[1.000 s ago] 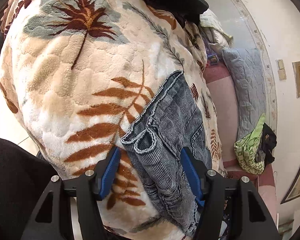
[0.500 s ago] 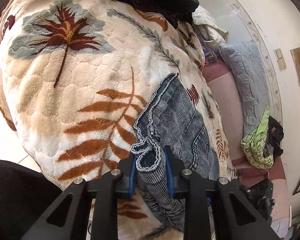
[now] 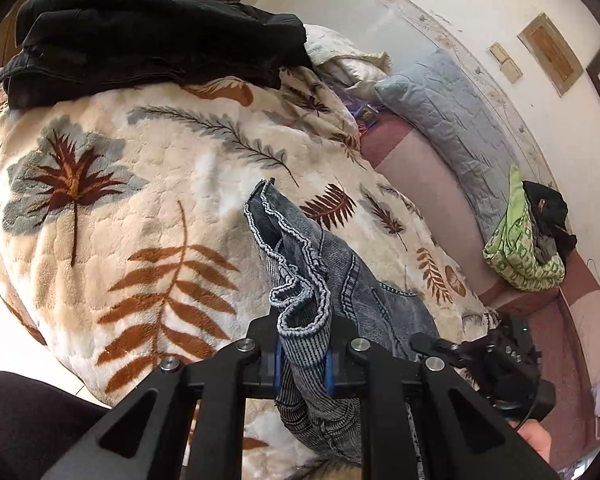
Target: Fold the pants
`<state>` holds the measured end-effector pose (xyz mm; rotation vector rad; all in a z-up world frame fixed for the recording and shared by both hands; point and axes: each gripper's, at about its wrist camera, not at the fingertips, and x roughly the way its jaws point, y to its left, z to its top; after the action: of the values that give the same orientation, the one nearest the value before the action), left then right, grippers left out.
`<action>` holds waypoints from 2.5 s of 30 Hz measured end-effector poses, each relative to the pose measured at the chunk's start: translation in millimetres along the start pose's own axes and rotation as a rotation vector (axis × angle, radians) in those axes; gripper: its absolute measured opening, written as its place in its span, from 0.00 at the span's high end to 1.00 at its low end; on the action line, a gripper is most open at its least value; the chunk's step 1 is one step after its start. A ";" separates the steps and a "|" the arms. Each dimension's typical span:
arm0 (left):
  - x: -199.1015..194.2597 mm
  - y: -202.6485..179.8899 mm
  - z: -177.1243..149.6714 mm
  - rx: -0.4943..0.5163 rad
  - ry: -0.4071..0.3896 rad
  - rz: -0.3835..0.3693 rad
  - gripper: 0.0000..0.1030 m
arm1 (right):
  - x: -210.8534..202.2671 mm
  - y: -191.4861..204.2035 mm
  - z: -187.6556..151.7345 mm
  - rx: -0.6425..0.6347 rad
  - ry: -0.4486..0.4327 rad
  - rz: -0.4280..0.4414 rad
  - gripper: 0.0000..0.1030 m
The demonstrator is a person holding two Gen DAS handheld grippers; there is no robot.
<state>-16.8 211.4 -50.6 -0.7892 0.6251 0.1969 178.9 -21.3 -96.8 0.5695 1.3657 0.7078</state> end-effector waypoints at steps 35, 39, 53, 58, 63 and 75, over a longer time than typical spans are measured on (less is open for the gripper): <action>83.3 -289.7 -255.0 0.941 0.327 -0.014 0.64 | -263.4 -245.8 -95.8 0.331 -0.599 0.412 0.13; 59.2 -295.0 -232.5 0.867 0.422 -0.142 0.52 | -264.8 -248.0 -96.9 0.331 -0.602 0.419 0.13; 61.1 -183.7 -138.9 0.751 0.271 0.122 0.41 | -244.5 -189.2 -75.7 0.143 -0.501 0.145 0.13; 58.8 -176.6 -148.4 0.736 0.226 0.116 0.41 | -228.1 -164.5 -24.1 0.090 -0.422 -0.102 0.13; 61.3 -169.1 -148.0 0.723 0.227 0.087 0.41 | -197.3 -139.9 12.2 -0.032 -0.360 -0.330 0.78; 65.0 -169.2 -152.0 0.752 0.210 0.065 0.40 | -198.0 -117.8 1.3 -0.141 -0.459 -0.653 0.47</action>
<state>33.0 -19.1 -68.8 -0.0611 0.8500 -0.0690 182.7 -246.8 -49.9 0.1328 0.9718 0.1218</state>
